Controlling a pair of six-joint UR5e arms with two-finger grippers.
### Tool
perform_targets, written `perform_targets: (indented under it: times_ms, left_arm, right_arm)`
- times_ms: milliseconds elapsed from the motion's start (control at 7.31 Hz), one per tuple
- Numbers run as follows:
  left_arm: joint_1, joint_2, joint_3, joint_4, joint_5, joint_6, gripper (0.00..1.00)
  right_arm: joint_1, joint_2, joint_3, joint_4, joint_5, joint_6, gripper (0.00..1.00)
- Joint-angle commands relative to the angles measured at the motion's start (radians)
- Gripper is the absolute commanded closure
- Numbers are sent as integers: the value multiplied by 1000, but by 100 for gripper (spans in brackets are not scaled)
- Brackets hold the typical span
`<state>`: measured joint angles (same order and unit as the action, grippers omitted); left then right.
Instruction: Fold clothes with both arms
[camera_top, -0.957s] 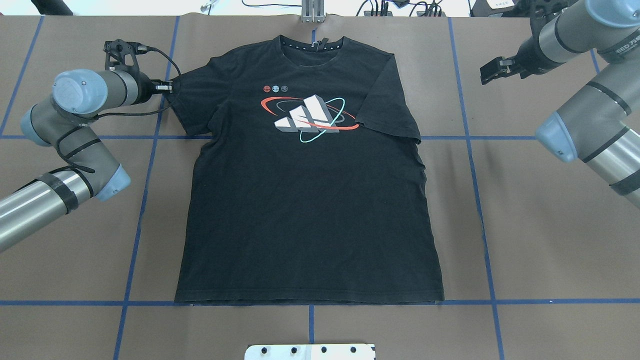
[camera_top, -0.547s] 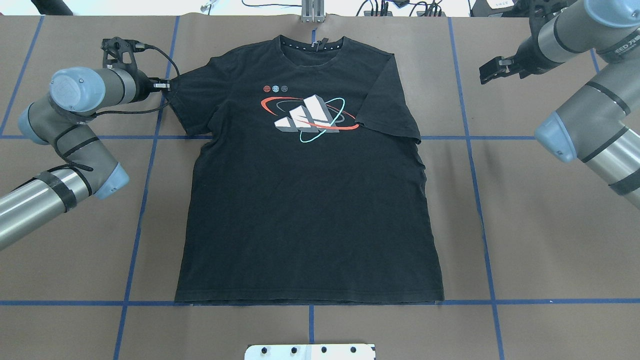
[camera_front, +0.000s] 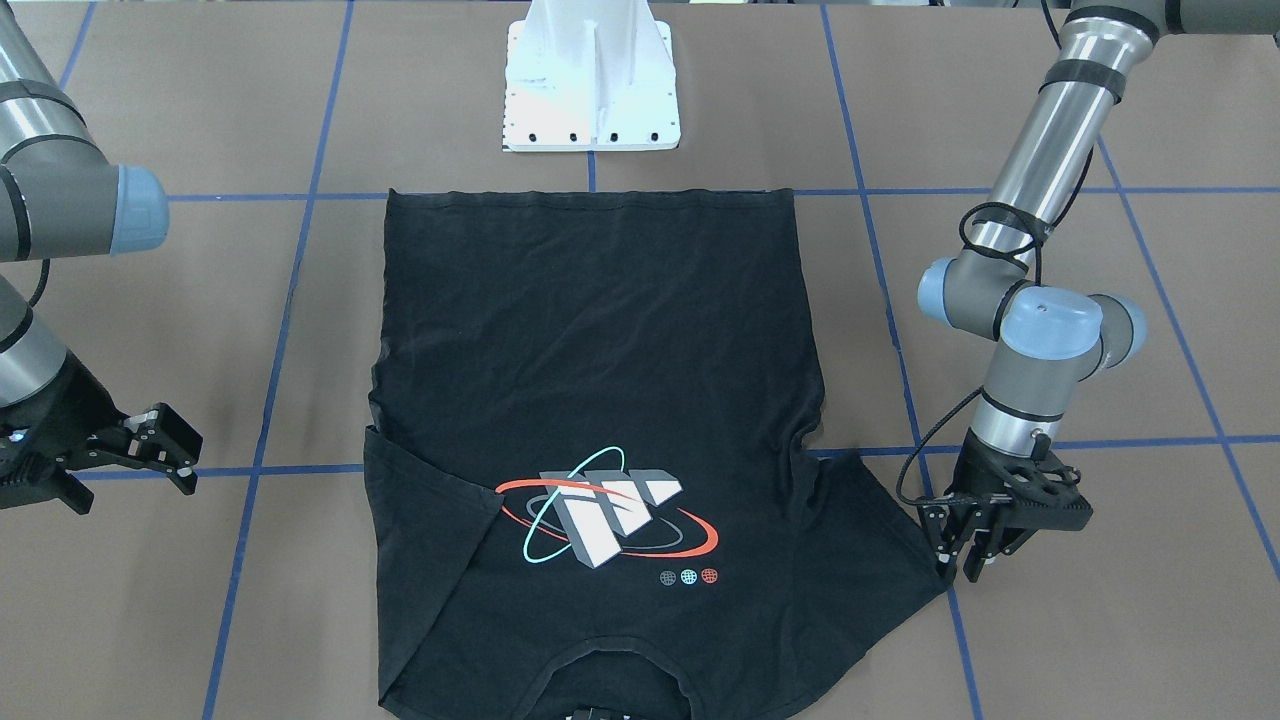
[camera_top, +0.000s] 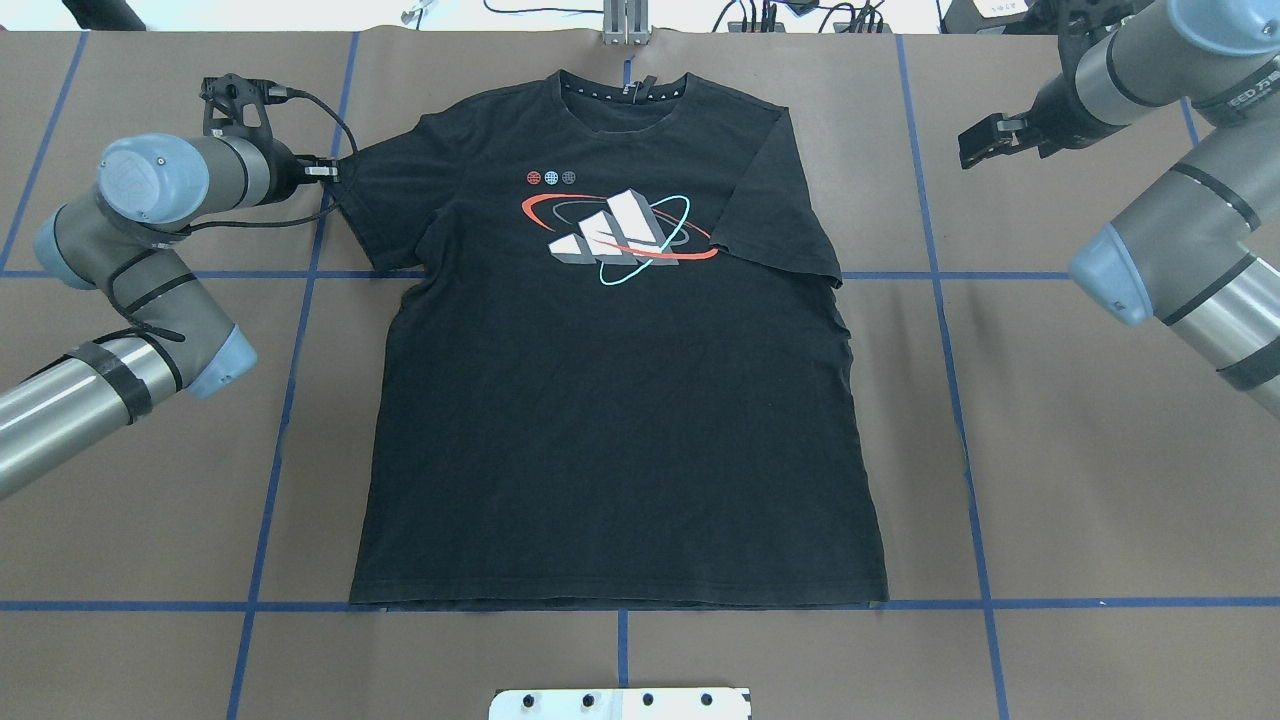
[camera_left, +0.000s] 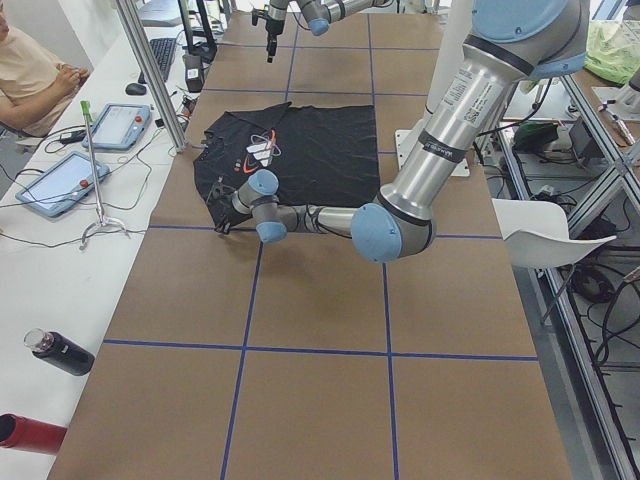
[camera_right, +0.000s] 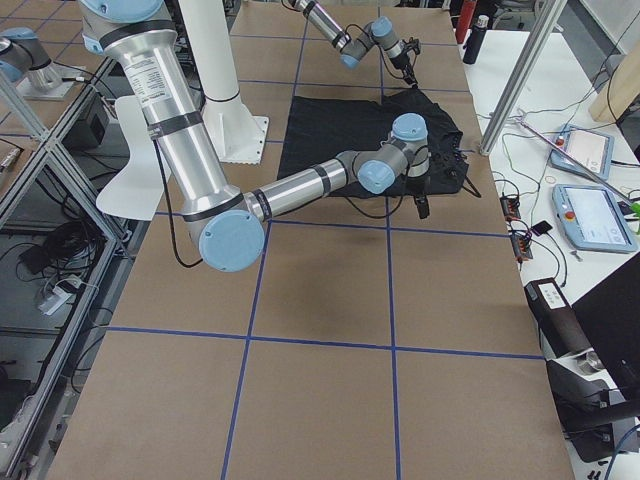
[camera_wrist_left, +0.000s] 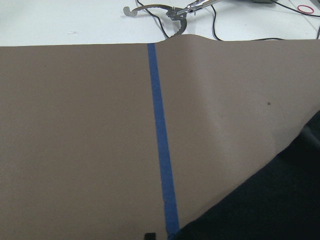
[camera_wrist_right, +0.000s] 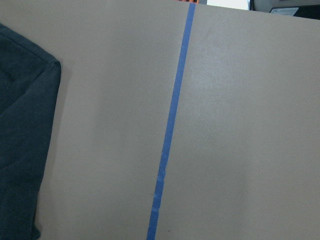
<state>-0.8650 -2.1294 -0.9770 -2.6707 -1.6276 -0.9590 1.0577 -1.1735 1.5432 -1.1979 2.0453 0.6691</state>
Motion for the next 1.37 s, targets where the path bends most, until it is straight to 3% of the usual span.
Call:
perform_targets:
  times_ms: [0,957,1094,1231]
  left_arm:
    - [1,0,1,0,0,0,62]
    - [11,0,1,0,0,0,68]
    - [11,0,1,-2,0,-1,88]
    - [11,2,-8,-2,0,-1,100]
  right_arm:
    - [-1,0,-2,0,-1,0,0]
    - [-1,-2,-2,1,-1,0,0]
    - [-1,-2,0,1,-1,0,0]
    - [-1,-2,0,1,-1,1,0]
